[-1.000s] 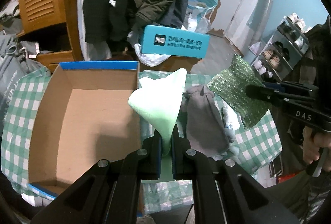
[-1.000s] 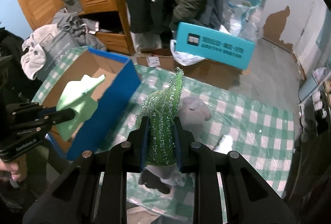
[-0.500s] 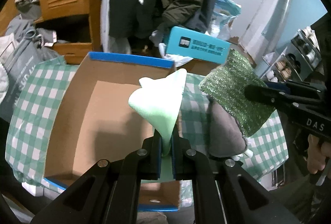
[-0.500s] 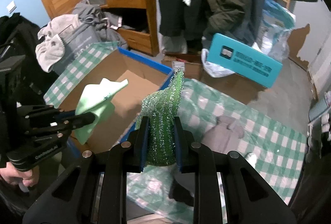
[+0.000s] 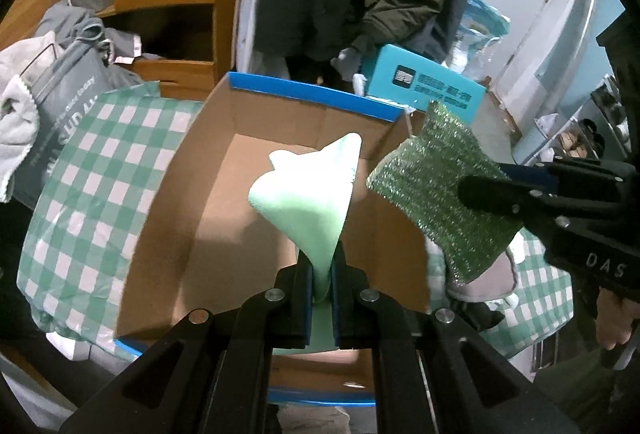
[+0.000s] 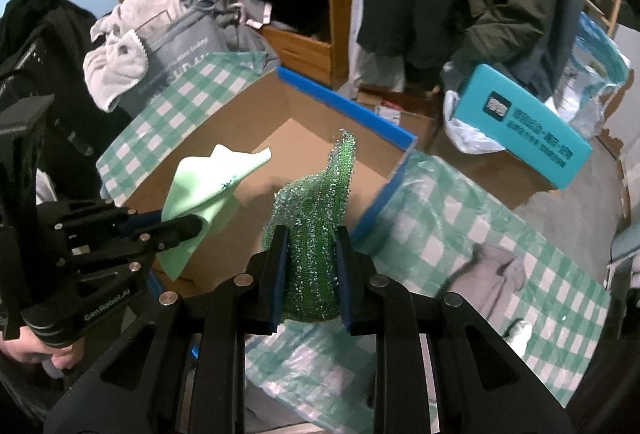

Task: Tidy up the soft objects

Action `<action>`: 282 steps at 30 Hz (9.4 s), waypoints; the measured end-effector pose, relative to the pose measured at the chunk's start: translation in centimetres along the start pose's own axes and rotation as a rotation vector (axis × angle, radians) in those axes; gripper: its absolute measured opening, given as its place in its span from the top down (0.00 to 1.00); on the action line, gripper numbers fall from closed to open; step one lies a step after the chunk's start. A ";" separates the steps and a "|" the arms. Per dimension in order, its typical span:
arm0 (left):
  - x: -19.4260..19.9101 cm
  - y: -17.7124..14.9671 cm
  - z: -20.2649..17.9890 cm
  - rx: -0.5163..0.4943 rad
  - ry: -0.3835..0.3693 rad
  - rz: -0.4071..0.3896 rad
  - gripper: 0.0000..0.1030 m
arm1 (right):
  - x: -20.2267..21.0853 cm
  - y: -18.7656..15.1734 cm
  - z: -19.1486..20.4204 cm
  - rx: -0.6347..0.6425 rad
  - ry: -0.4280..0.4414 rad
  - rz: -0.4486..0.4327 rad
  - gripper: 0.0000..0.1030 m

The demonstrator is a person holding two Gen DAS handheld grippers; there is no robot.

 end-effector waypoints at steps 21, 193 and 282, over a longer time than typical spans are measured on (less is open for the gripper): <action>-0.6 -0.8 3.5 0.090 0.043 0.020 0.57 | -4.2 0.4 2.6 0.034 0.014 0.081 0.64; -15.0 0.0 -27.1 -0.249 -0.294 0.317 0.91 | 1.1 -16.0 -29.3 -0.550 -0.196 0.053 0.59; 2.5 4.0 -2.7 -0.058 -0.145 -0.044 0.92 | 1.0 1.0 -0.6 -0.089 0.009 -0.021 0.59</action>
Point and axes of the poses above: each gripper's, at about its wrist camera, not at the fingertips, and x roughly against the way its jaws point, z to its left, y to its top, the point moved 9 cm from there along -x, roughly the way its jaws point, and after that the axes turned 6 degrees about -x, right-handed, at the moved point
